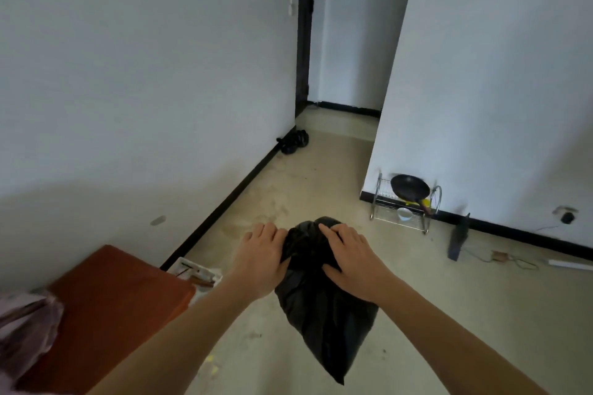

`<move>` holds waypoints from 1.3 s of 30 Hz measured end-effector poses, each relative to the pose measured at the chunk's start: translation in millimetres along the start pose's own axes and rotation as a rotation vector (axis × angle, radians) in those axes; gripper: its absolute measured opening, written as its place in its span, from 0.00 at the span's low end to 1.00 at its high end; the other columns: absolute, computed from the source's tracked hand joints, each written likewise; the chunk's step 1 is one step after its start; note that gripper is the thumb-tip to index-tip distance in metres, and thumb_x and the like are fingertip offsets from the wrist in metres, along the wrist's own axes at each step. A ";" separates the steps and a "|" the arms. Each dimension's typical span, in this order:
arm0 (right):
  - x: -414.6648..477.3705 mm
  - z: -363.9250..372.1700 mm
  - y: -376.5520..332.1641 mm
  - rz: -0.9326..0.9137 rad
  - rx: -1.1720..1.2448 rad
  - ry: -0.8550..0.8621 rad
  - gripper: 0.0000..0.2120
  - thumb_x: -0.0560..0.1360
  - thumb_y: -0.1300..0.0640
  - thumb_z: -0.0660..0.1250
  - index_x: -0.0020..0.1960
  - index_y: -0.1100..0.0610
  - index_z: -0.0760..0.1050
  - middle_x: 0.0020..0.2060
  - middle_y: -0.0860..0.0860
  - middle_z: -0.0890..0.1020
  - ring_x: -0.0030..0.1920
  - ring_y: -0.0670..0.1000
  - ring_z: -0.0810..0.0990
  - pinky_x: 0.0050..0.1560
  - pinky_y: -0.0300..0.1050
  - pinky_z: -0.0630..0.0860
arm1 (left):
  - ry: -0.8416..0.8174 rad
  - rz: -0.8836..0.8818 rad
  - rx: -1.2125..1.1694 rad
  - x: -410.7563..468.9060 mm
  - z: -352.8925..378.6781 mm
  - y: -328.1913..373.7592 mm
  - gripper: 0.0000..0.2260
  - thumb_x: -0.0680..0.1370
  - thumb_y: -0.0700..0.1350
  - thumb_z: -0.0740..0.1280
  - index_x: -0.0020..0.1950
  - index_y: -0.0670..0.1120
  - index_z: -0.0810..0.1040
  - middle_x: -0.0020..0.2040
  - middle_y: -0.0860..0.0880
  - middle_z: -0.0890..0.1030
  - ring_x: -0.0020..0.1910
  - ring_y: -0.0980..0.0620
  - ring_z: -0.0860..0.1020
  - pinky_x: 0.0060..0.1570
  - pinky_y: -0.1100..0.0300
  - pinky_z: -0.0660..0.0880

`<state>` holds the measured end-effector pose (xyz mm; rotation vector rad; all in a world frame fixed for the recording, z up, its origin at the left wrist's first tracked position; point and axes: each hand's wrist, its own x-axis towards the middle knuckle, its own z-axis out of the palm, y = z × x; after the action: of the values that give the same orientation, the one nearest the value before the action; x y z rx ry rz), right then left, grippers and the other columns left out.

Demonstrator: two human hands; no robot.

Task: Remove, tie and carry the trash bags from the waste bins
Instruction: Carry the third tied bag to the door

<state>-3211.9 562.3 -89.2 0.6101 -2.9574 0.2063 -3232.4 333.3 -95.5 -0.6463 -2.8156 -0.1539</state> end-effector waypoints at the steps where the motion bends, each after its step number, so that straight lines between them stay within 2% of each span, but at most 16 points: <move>1: 31.0 4.6 11.3 -0.013 -0.005 -0.003 0.36 0.76 0.48 0.62 0.80 0.57 0.53 0.68 0.54 0.65 0.68 0.57 0.66 0.69 0.51 0.66 | -0.035 -0.010 -0.020 28.0 13.0 -17.6 0.20 0.79 0.61 0.53 0.59 0.48 0.73 0.53 0.48 0.75 0.51 0.45 0.74 0.52 0.49 0.75; 4: 117.5 1.4 43.8 -0.042 0.012 0.000 0.37 0.77 0.50 0.62 0.80 0.57 0.49 0.67 0.54 0.65 0.66 0.55 0.67 0.69 0.49 0.67 | -0.116 -0.008 -0.084 108.4 34.3 -62.0 0.30 0.79 0.63 0.48 0.73 0.47 0.67 0.68 0.46 0.72 0.67 0.44 0.70 0.66 0.47 0.70; 6: 174.8 -9.5 69.4 -0.057 0.024 0.039 0.37 0.78 0.52 0.62 0.81 0.57 0.49 0.66 0.53 0.66 0.65 0.54 0.68 0.69 0.49 0.67 | -0.137 0.000 -0.132 171.1 37.1 -87.3 0.31 0.80 0.61 0.50 0.79 0.46 0.59 0.74 0.47 0.68 0.73 0.45 0.66 0.71 0.49 0.65; 8: 224.9 -13.5 100.8 -0.054 0.047 0.080 0.37 0.78 0.54 0.63 0.81 0.57 0.48 0.65 0.53 0.66 0.64 0.54 0.68 0.69 0.50 0.67 | -0.100 0.009 -0.168 233.9 38.8 -105.6 0.28 0.82 0.57 0.56 0.79 0.45 0.59 0.72 0.46 0.71 0.71 0.46 0.68 0.70 0.51 0.66; 12: 316.3 -0.7 175.1 0.014 0.101 0.142 0.36 0.79 0.54 0.62 0.81 0.56 0.47 0.63 0.52 0.65 0.63 0.53 0.68 0.70 0.50 0.67 | -0.034 0.037 -0.180 353.9 64.3 -131.2 0.20 0.80 0.50 0.63 0.72 0.48 0.67 0.63 0.49 0.76 0.61 0.47 0.73 0.60 0.55 0.71; 14: 364.4 11.6 215.4 0.045 0.111 0.163 0.37 0.79 0.53 0.62 0.81 0.56 0.46 0.64 0.52 0.66 0.63 0.53 0.69 0.69 0.48 0.67 | -0.040 0.081 -0.156 414.4 92.7 -144.6 0.17 0.77 0.46 0.67 0.65 0.47 0.72 0.57 0.48 0.78 0.56 0.45 0.76 0.52 0.54 0.71; 16: 413.3 27.0 261.9 0.073 0.123 0.161 0.37 0.79 0.52 0.61 0.81 0.55 0.45 0.66 0.52 0.66 0.64 0.52 0.68 0.69 0.47 0.66 | -0.015 0.100 -0.146 477.6 124.3 -157.5 0.13 0.75 0.44 0.69 0.58 0.45 0.75 0.51 0.47 0.79 0.49 0.43 0.77 0.43 0.57 0.67; 18: 462.1 41.5 312.7 0.083 0.132 0.158 0.36 0.80 0.51 0.61 0.81 0.54 0.45 0.66 0.52 0.66 0.65 0.52 0.67 0.69 0.47 0.68 | 0.016 0.077 -0.160 542.8 149.8 -166.5 0.10 0.76 0.46 0.67 0.56 0.45 0.76 0.49 0.46 0.79 0.46 0.44 0.77 0.41 0.58 0.64; 20: 513.1 47.3 365.5 0.069 0.137 0.138 0.36 0.80 0.51 0.60 0.81 0.54 0.45 0.65 0.52 0.66 0.65 0.53 0.68 0.70 0.50 0.68 | 0.020 0.058 -0.168 611.4 166.6 -172.0 0.10 0.77 0.48 0.63 0.53 0.44 0.76 0.47 0.46 0.80 0.44 0.44 0.77 0.40 0.58 0.64; 22: 560.7 42.2 405.2 0.050 0.136 0.136 0.35 0.80 0.51 0.60 0.81 0.54 0.45 0.65 0.53 0.67 0.65 0.54 0.68 0.70 0.50 0.67 | 0.032 0.062 -0.149 668.6 171.0 -179.9 0.07 0.74 0.43 0.68 0.51 0.43 0.77 0.44 0.46 0.80 0.41 0.43 0.78 0.36 0.58 0.65; 24: 615.7 30.3 444.0 0.040 0.118 0.152 0.35 0.80 0.51 0.60 0.81 0.55 0.47 0.64 0.53 0.68 0.64 0.54 0.69 0.69 0.49 0.68 | 0.029 0.059 -0.143 729.7 171.8 -193.5 0.10 0.72 0.39 0.73 0.51 0.42 0.77 0.43 0.45 0.80 0.41 0.42 0.78 0.36 0.58 0.67; 27: 693.3 19.6 488.2 0.025 0.123 0.157 0.34 0.81 0.52 0.60 0.81 0.55 0.48 0.64 0.53 0.68 0.63 0.53 0.69 0.67 0.48 0.67 | 0.077 0.011 -0.155 807.3 177.1 -220.0 0.08 0.75 0.44 0.67 0.52 0.42 0.77 0.44 0.45 0.80 0.42 0.43 0.78 0.36 0.56 0.71; 30: 770.3 27.2 532.0 -0.021 0.083 0.152 0.32 0.80 0.53 0.61 0.80 0.55 0.53 0.62 0.53 0.70 0.61 0.54 0.70 0.67 0.50 0.69 | 0.110 -0.012 -0.155 877.3 199.1 -249.1 0.14 0.74 0.50 0.58 0.50 0.43 0.76 0.42 0.46 0.80 0.39 0.43 0.78 0.33 0.57 0.71; 35: 903.0 70.5 603.3 -0.053 0.056 0.158 0.23 0.77 0.55 0.64 0.71 0.56 0.68 0.57 0.53 0.73 0.57 0.55 0.74 0.61 0.51 0.74 | 0.141 -0.048 -0.182 997.8 259.7 -307.1 0.14 0.76 0.50 0.58 0.51 0.43 0.77 0.42 0.46 0.80 0.39 0.44 0.78 0.32 0.57 0.69; 39: 1028.3 98.5 658.6 -0.072 0.030 0.128 0.19 0.76 0.54 0.65 0.66 0.55 0.72 0.55 0.53 0.73 0.55 0.54 0.74 0.58 0.50 0.76 | 0.190 -0.084 -0.264 1113.6 295.7 -368.5 0.19 0.77 0.54 0.55 0.50 0.41 0.78 0.41 0.45 0.80 0.38 0.44 0.78 0.33 0.57 0.68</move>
<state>-4422.2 750.4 -115.0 0.6791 -2.8095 0.2729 -4428.9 511.7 -104.9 -0.5342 -2.6604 -0.5793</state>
